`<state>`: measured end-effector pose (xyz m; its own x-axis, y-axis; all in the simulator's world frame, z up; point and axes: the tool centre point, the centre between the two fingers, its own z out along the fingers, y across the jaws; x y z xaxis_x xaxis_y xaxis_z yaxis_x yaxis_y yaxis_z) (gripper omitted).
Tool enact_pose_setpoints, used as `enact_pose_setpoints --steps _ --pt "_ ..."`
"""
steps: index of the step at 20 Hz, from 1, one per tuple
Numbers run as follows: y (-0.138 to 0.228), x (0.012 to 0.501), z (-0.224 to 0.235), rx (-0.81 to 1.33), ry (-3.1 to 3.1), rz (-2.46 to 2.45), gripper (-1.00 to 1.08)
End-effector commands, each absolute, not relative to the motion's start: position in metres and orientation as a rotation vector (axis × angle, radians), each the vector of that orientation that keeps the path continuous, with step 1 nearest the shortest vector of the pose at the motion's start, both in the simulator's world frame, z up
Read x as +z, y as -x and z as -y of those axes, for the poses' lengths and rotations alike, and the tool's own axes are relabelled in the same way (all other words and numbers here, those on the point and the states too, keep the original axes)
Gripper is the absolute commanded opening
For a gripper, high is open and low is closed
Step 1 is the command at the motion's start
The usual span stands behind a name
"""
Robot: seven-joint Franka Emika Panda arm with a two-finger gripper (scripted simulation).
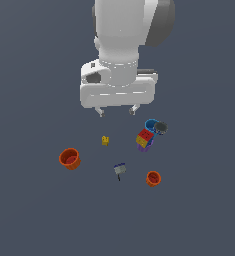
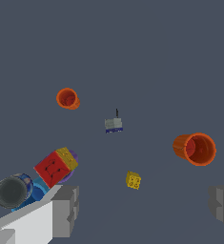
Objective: Pick up a designated object from a clutter of objects.
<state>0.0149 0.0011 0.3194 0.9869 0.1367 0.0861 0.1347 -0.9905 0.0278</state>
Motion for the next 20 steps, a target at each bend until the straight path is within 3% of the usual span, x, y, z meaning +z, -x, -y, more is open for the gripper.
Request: enact_pose_setpoints --steps 1,11,20 --pt "-0.014 0.301 -0.016 0.120 -3.099 -0.322 1.00" --pt "0.010 0.207 -0.089 0.042 -2.994 -0.894 1.00" --pt "0.033 0.162 -0.125 0.005 -2.908 -1.181 1.00"
